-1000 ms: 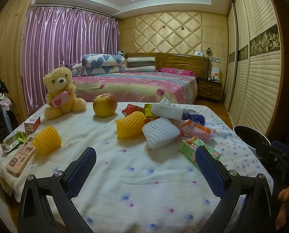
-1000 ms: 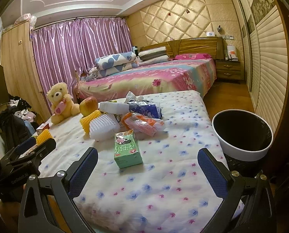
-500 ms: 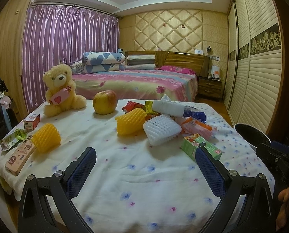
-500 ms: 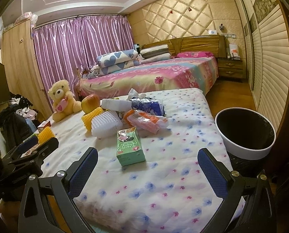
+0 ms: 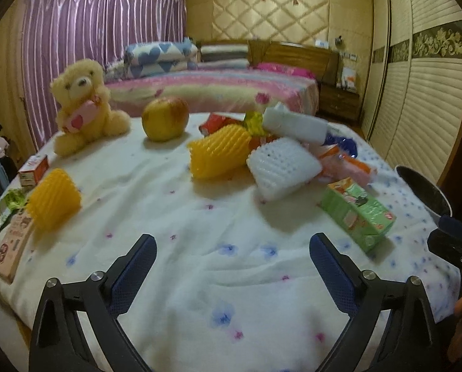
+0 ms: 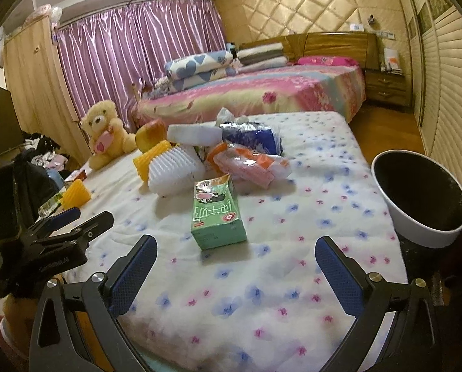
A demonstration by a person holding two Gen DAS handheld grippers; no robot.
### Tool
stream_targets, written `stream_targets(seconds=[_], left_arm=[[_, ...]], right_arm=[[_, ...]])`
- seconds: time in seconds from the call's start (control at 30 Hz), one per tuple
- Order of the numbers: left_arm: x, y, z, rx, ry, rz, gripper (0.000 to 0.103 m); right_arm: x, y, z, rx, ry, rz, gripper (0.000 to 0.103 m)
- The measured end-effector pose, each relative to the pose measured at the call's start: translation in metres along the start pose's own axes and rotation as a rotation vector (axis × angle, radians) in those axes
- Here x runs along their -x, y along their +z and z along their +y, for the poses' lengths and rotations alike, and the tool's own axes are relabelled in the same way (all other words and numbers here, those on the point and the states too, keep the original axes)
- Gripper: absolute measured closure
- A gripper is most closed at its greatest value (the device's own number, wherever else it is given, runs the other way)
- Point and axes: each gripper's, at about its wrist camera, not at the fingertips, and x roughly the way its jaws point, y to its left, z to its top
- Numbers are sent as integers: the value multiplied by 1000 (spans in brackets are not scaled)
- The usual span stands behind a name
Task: Collect trash
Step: 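Grasp the green milk carton with the right gripper while the left grasps white mesh foam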
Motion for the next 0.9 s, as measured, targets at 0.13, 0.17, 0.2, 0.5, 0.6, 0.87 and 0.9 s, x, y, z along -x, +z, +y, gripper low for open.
stream_targets(seconds=[0.13, 0.17, 0.2, 0.5, 0.6, 0.87, 0.9], left_arm=[[-24, 14, 2, -4, -27, 37, 7], [-28, 17, 2, -8, -30, 44, 8], [-33, 20, 1, -12, -33, 52, 8], [-72, 40, 0, -40, -65, 84, 19], [-82, 46, -2, -40, -82, 112, 27], [-106, 55, -8, -50, -126, 166, 89], [-106, 54, -9, -54, -135, 166, 91]], right_arm=[[-17, 6, 2, 15, 18, 39, 6], [-21, 6, 2, 17, 21, 49, 10], [-26, 7, 2, 18, 24, 60, 12], [-62, 12, 5, 22, 48, 160, 25], [-70, 16, 6, 29, 49, 175, 26], [-83, 21, 4, 39, 58, 211, 49], [-83, 21, 3, 36, 64, 210, 49]])
